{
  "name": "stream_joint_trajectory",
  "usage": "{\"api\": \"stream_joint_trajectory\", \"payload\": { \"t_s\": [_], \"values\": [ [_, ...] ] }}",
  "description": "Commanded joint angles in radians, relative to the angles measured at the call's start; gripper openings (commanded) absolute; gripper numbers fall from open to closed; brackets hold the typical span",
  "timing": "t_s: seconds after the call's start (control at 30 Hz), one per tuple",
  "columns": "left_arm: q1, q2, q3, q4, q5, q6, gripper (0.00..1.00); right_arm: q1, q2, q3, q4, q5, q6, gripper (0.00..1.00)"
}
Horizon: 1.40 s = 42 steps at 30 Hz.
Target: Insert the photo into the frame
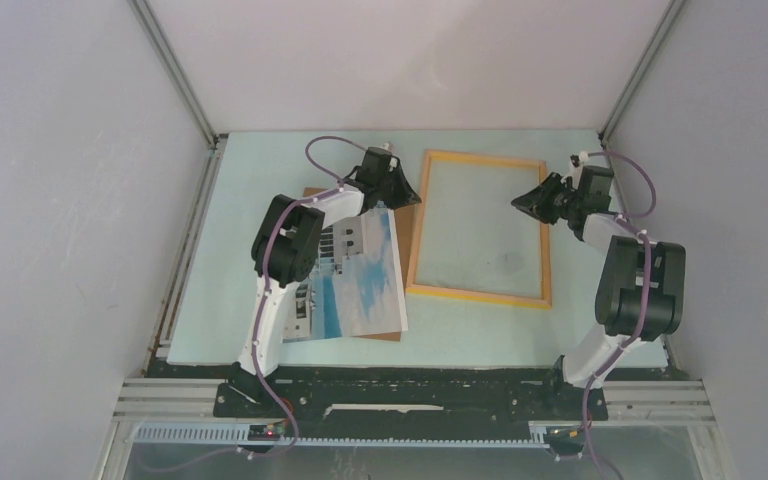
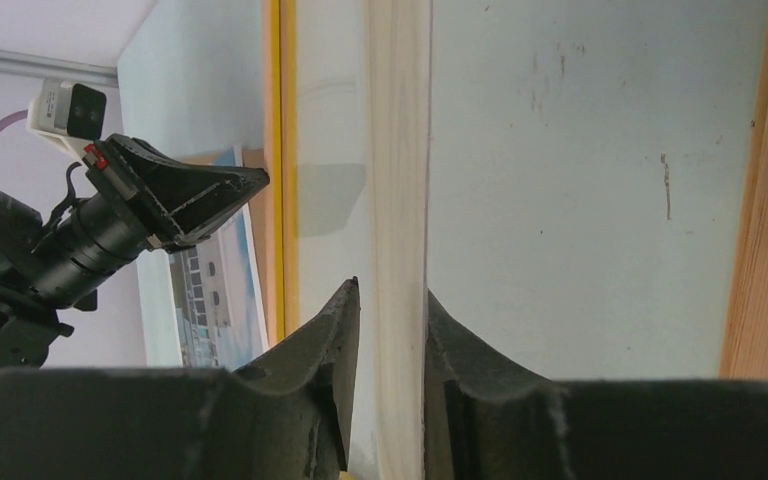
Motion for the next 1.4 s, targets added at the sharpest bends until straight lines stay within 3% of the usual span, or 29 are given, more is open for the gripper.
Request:
{"api": "stream_joint_trajectory", "payload": {
  "t_s": [0.0, 0.5, 0.77, 0.87, 1.1, 1.27, 1.37],
  "values": [
    [-0.023, 0.033, 0.048, -0.006, 0.044, -0.004, 0.00, 0.035, 0.009, 0.041, -0.019, -0.007, -0.028, 0.33],
    [-0.030, 0.019, 0.049, -0.022, 0.019, 0.021, 0.02, 0.052, 0.021, 0.110, -0.186, 0.101, -0.087, 0.62],
    [-0.051, 0.002, 0.048, -0.038, -0.012, 0.050, 0.34, 0.061, 0.029, 0.112, -0.185, 0.102, -0.086, 0.63],
    [-0.060, -0.001, 0.053, -0.046, -0.025, 0.064, 0.39, 0.061, 0.027, 0.115, -0.186, 0.101, -0.086, 0.63],
    [-0.089, 0.003, 0.083, -0.120, -0.119, 0.097, 0.40, 0.064, 0.017, 0.118, -0.206, 0.113, -0.097, 0.63],
    [-0.124, 0.000, 0.121, -0.199, -0.226, 0.145, 0.36, 0.064, 0.022, 0.119, -0.207, 0.114, -0.096, 0.63],
    [-0.128, 0.006, 0.137, -0.221, -0.244, 0.154, 0.29, 0.064, 0.025, 0.118, -0.208, 0.114, -0.098, 0.63]
  ]
}}
